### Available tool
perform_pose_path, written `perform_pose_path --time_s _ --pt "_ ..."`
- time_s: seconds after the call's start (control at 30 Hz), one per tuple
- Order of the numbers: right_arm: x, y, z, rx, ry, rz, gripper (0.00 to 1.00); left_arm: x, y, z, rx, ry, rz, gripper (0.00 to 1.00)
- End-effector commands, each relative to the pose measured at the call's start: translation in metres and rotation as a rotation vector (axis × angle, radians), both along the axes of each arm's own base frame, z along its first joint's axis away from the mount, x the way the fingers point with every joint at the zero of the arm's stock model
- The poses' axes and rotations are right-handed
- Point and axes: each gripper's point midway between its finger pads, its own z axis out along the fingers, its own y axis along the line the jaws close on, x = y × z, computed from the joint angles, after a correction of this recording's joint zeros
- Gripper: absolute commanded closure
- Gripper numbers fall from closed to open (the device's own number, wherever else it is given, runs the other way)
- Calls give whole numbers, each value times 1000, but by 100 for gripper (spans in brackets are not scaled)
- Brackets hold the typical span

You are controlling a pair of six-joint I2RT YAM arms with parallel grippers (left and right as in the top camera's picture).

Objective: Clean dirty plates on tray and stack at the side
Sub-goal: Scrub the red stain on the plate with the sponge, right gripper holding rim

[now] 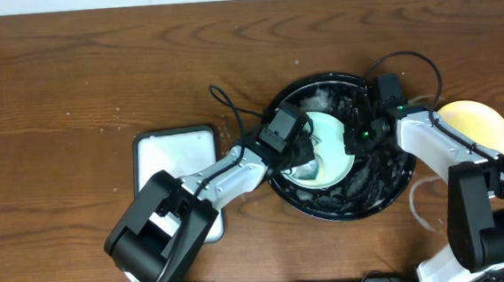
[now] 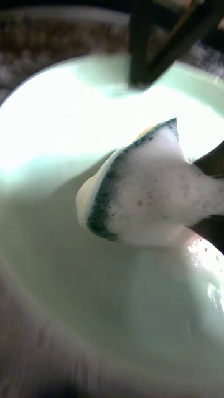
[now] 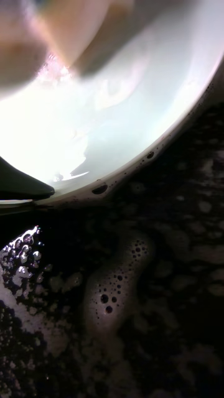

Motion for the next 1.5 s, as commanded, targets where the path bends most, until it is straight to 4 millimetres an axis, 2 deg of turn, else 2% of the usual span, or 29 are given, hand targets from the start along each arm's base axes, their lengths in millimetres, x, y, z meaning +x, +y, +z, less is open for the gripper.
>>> perform_pose_path --time_s 0.0,0.03,0.07,0.13,0.2,0.27,0.4,0.6,0.7,0.9,1.0,1.07,1.13,1.27,1.37,1.47 --pt "-16 -23 -22 -88 68 -42 99 24 65 -17 319 -110 84 93" --pt "-16 -23 -22 -88 68 -42 99 28 81 -15 398 -126 93 93" --pt "-17 -23 -22 -88 69 -42 99 31 89 -13 444 -140 87 93" --pt "-17 -23 -22 -88 71 -41 99 35 90 -9 474 -165 43 93" --pt "-17 -23 -22 -89 72 -41 99 36 83 -6 458 -174 29 93" --pt "-17 -23 -22 -89 72 -41 99 32 68 -5 405 -173 22 93" --pt "-17 -23 -22 -89 72 -41 99 19 22 -9 232 -131 2 92" --pt "-17 -23 -22 -89 72 -41 99 -14 -38 -36 7 26 -33 93" --pt "-17 -23 -22 -89 72 -41 99 -28 -56 -43 -83 113 -61 93" --pt "-17 -23 -22 -88 71 -41 99 -39 -56 -41 -134 209 -87 93" --pt "-17 -23 -22 -88 72 -41 99 -47 -27 -52 -41 286 -60 93" --pt "-17 -23 -22 -89 72 -41 99 -46 1 -59 54 327 0 93" --pt "-17 -23 -22 -88 71 -41 99 -39 30 -61 148 333 55 93" --pt "-17 -22 -22 -85 71 -41 99 -19 65 -50 269 276 93 93" --pt "-17 -22 -22 -85 71 -41 99 -8 62 -37 238 238 89 93" --pt "-16 -22 -22 -84 69 -41 99 -2 38 -29 155 208 57 93"
